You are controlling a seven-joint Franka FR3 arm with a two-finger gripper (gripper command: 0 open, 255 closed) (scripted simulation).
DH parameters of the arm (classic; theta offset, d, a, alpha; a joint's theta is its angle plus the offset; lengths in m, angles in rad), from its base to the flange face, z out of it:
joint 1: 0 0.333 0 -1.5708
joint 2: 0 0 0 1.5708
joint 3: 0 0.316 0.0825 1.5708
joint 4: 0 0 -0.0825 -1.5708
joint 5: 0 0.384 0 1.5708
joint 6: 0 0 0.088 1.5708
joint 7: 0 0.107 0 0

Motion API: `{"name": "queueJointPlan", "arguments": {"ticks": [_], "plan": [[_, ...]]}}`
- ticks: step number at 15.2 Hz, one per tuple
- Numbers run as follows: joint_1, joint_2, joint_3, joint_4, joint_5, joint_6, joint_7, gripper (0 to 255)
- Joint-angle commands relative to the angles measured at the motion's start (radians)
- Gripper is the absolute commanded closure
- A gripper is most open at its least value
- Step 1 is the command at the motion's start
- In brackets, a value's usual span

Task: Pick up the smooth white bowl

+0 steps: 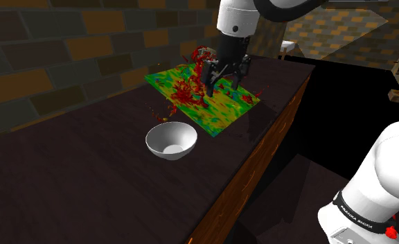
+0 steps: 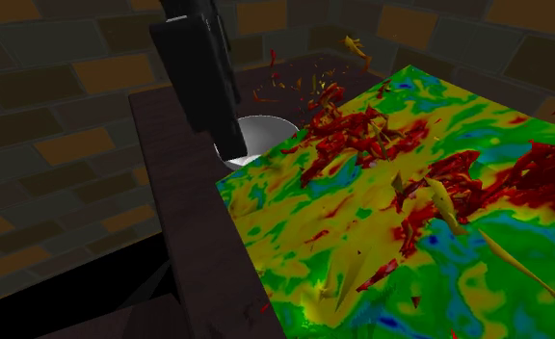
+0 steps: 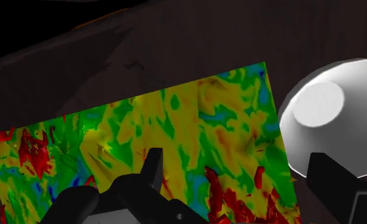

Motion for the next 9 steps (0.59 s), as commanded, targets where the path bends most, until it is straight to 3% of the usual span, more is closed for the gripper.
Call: {"name": "queueJointPlan", "arguments": {"ticks": [1, 9], "plan": [[0.001, 0.06, 0.041, 0.039, -0.01, 0.02, 0.052, 0], [0.016, 0.332, 0.192, 0.226, -0.124, 0.066, 0.279, 0]]}}
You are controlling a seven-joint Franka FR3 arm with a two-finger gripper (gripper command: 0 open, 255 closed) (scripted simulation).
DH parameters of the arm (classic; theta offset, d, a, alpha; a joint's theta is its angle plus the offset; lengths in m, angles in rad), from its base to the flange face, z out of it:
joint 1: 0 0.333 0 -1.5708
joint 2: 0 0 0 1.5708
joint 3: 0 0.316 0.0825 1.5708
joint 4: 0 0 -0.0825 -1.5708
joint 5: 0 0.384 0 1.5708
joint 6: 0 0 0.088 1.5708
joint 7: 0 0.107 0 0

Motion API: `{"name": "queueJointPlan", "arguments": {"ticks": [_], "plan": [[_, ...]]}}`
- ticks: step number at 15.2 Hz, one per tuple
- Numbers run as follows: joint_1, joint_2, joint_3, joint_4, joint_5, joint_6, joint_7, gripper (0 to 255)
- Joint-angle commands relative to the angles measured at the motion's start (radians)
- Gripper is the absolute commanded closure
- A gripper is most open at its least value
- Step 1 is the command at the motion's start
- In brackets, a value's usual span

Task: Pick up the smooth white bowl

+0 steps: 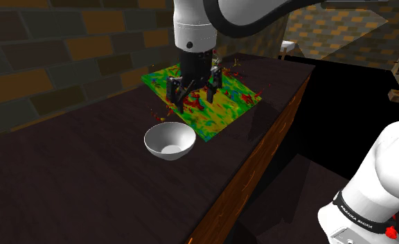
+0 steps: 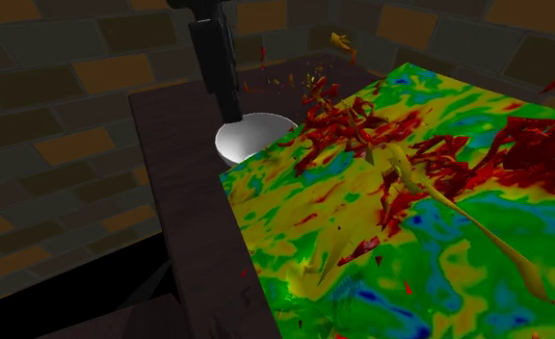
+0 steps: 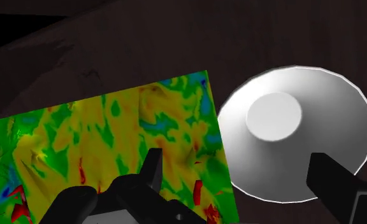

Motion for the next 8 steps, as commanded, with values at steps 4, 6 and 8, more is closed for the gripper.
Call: {"name": "queueJointPlan", "arguments": {"ticks": [4, 6, 8], "plan": [[0.036, 0.235, 0.075, 0.141, -0.12, 0.117, 0.159, 0], [0.066, 0.322, 0.089, 0.216, -0.176, 0.104, 0.217, 0], [0.106, 0.41, 0.094, 0.298, -0.231, 0.085, 0.269, 0]]}}
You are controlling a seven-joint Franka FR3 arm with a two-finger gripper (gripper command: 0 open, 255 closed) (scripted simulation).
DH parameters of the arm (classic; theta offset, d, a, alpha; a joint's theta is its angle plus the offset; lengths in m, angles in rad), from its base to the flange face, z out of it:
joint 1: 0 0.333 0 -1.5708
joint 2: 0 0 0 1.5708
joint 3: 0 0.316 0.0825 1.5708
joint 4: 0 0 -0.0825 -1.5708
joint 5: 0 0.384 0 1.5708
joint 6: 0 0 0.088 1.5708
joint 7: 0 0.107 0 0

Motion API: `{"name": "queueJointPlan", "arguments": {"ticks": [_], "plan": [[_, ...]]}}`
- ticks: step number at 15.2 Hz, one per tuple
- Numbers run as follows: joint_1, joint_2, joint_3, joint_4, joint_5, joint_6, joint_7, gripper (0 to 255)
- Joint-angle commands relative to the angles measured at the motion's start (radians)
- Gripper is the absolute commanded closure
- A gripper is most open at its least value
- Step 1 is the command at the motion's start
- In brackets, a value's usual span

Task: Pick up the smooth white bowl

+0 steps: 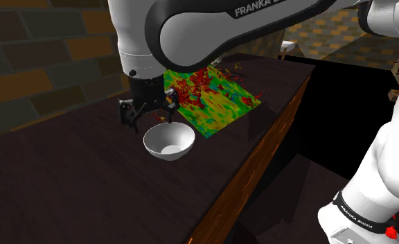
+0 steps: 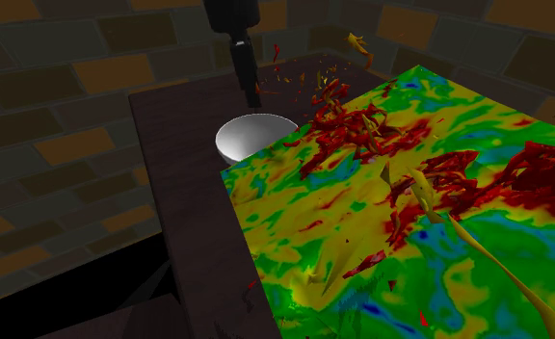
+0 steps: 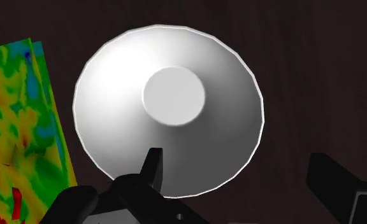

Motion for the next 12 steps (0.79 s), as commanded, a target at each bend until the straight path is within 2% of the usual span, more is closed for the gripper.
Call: {"name": "queueJointPlan", "arguments": {"ticks": [1, 10, 11, 12], "plan": [[0.035, 0.073, 0.004, 0.074, -0.044, -0.014, 0.044, 0], [0.037, 0.094, -0.006, -0.002, -0.066, 0.077, 0.068, 0], [0.037, 0.095, -0.006, -0.001, -0.067, 0.077, 0.069, 255], [0.037, 0.094, -0.006, -0.002, -0.066, 0.077, 0.069, 255]]}}
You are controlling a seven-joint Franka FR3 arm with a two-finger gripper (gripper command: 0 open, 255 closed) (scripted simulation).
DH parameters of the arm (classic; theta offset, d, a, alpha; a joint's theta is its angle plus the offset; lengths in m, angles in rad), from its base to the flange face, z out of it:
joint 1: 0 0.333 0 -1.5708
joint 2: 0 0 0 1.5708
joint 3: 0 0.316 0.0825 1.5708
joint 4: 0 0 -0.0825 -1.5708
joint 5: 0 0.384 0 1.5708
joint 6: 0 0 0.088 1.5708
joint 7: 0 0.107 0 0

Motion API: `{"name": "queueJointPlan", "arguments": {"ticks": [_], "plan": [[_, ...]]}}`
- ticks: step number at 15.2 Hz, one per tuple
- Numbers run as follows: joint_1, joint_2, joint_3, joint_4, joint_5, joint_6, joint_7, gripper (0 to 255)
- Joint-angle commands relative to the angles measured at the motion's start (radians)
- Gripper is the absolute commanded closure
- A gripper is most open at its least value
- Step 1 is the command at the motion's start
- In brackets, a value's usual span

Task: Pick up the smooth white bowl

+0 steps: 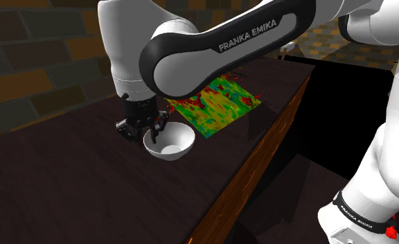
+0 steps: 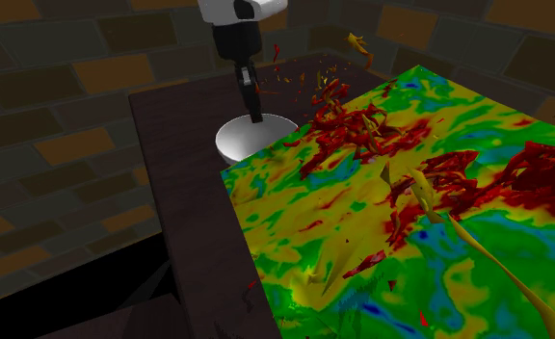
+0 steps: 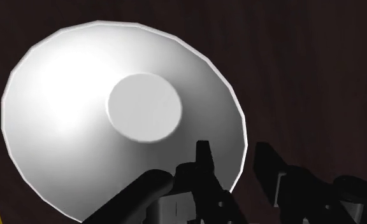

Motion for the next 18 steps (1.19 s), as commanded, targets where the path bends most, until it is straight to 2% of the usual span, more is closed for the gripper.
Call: {"name": "queueJointPlan", "arguments": {"ticks": [1, 8, 18], "plan": [[0.0, 0.001, 0.0, 0.0, -0.001, 0.001, 0.001, 255], [0.0, 0.0, 0.0, -0.001, 0.0, 0.001, 0.0, 255], [0.001, -0.025, 0.01, 0.103, 0.027, -0.12, -0.03, 255]]}}
